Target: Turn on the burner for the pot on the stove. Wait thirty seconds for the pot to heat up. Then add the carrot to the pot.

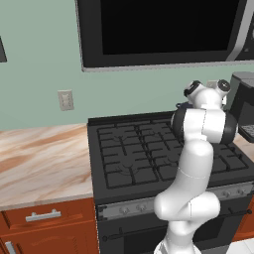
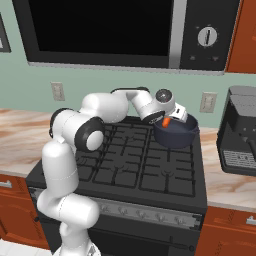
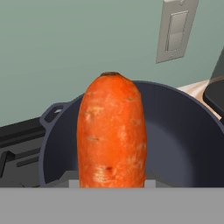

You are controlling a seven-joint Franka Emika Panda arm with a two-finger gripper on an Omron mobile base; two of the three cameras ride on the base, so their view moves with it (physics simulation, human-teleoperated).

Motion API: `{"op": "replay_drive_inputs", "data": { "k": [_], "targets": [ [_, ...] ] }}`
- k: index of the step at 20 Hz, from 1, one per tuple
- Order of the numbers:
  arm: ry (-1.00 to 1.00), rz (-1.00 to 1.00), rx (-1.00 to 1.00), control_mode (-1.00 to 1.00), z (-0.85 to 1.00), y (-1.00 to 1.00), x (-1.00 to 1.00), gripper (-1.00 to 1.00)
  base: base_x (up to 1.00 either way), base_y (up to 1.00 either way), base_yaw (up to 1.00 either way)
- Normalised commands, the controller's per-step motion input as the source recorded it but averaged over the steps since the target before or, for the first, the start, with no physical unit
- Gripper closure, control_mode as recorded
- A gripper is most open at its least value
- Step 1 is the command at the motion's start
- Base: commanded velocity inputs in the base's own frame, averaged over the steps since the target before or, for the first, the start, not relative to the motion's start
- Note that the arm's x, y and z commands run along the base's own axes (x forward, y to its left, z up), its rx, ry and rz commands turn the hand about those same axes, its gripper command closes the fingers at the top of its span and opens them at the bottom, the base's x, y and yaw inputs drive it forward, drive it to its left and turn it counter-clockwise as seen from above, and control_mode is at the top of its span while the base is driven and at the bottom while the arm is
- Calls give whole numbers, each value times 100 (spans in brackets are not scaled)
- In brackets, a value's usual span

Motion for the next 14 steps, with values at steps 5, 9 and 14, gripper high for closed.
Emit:
{"op": "replay_drive_inputs", "data": {
  "k": [5, 9, 14],
  "targets": [
    [0, 0, 0, -100, 0, 0, 0, 100, 0, 0, 0],
    [0, 0, 0, -100, 0, 0, 0, 100, 0, 0, 0],
    [0, 0, 0, -100, 0, 0, 0, 100, 0, 0, 0]
  ]
}}
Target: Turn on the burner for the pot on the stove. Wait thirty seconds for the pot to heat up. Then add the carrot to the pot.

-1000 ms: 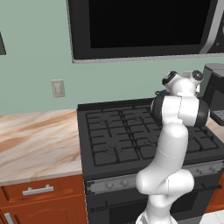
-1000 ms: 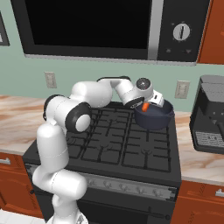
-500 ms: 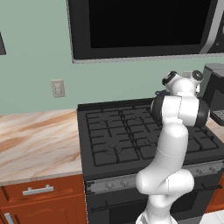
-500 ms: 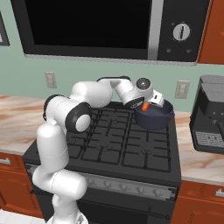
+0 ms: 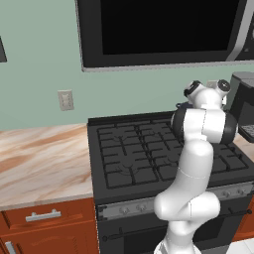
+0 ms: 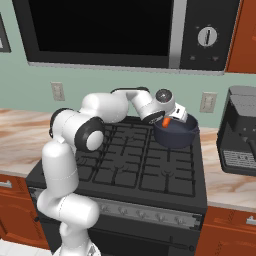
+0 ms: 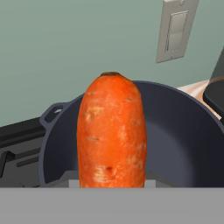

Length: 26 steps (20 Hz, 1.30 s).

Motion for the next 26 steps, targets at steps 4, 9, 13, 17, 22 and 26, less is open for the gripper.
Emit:
{"op": "replay_drive_inputs", "data": {
  "k": [4, 9, 13, 17, 22, 26],
  "targets": [
    [0, 0, 0, -100, 0, 0, 0, 100, 0, 0, 0],
    [0, 0, 0, -100, 0, 0, 0, 100, 0, 0, 0],
    [0, 0, 0, -100, 0, 0, 0, 100, 0, 0, 0],
    [0, 0, 0, -100, 0, 0, 0, 100, 0, 0, 0],
    [0, 0, 0, -100, 0, 0, 0, 100, 0, 0, 0],
    [1, 0, 0, -100, 0, 0, 0, 100, 0, 0, 0]
  ]
}}
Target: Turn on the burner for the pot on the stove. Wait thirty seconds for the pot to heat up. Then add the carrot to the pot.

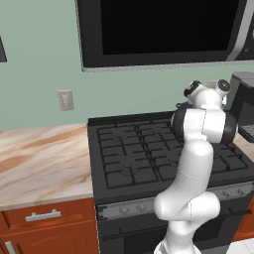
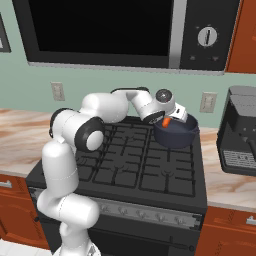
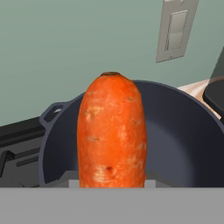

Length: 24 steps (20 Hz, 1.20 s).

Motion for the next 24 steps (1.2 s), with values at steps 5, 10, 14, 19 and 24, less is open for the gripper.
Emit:
{"op": "replay_drive_inputs", "data": {
  "k": [5, 10, 14, 19, 24],
  "targets": [
    [0, 0, 0, -100, 0, 0, 0, 100, 0, 0, 0],
    [0, 0, 0, -100, 0, 0, 5, 100, 0, 0, 0],
    [1, 0, 1, -100, -9, -3, 16, 100, 0, 0, 0],
    [9, 0, 0, -100, -18, -13, 26, 100, 0, 0, 0],
    [14, 0, 2, -100, -14, -15, 19, 100, 0, 0, 0]
  ]
}}
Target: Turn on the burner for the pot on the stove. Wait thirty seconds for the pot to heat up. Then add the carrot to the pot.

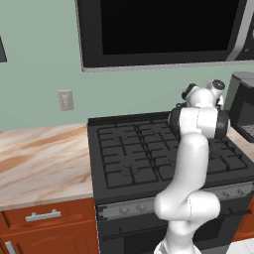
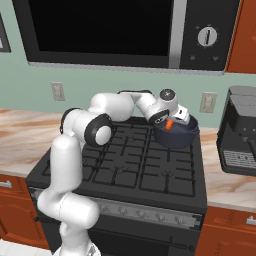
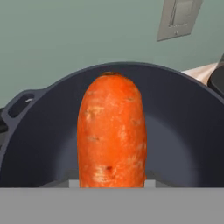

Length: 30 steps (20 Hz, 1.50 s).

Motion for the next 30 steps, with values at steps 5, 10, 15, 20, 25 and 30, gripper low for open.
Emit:
{"op": "replay_drive_inputs", "data": {
  "k": [5, 10, 15, 20, 25, 30],
  "targets": [
    [13, 0, 4, -100, -14, -14, 9, 100, 0, 0, 0],
    [11, 0, 5, -100, -31, 0, 9, -100, 0, 0, 0],
    [2, 0, 7, -100, -15, -2, 2, -100, 0, 0, 0],
    [-11, 0, 6, -100, 7, -2, -9, -100, 0, 0, 0],
    [-20, 0, 0, -100, 25, 0, -40, -100, 0, 0, 0],
    [-23, 0, 0, -100, 33, 0, -86, -100, 0, 0, 0]
  ]
}}
